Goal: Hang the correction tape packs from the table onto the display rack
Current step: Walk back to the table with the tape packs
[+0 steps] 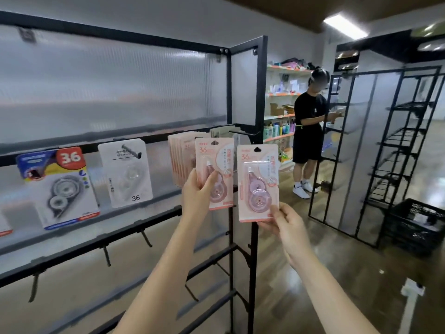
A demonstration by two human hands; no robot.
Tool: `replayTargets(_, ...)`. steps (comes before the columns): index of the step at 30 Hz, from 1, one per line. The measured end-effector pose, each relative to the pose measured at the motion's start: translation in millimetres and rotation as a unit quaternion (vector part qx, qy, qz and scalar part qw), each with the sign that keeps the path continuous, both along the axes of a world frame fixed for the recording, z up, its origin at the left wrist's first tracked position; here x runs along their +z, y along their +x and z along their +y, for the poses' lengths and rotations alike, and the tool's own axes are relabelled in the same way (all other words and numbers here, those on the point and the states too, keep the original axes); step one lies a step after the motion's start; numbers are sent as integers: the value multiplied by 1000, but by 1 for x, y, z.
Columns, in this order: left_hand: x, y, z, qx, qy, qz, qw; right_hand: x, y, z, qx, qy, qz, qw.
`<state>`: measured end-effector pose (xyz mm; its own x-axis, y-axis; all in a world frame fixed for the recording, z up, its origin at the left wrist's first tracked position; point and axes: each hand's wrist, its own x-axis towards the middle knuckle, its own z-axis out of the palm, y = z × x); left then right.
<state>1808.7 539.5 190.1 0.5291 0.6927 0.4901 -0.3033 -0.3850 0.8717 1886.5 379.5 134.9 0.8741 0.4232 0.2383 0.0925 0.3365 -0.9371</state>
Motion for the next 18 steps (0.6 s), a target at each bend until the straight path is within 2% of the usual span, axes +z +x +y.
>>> replayTargets(9, -7, 31, 20, 64, 19, -39, 997, 1, 71, 40, 60, 14, -36, 997)
replayTargets(15, -8, 40, 22, 54, -25, -50, 997, -3, 83, 51, 100, 57, -27, 993)
replayTargets(18, -8, 43, 23, 82, -23, -40, 996, -7, 85, 52, 113, 65, -24, 991)
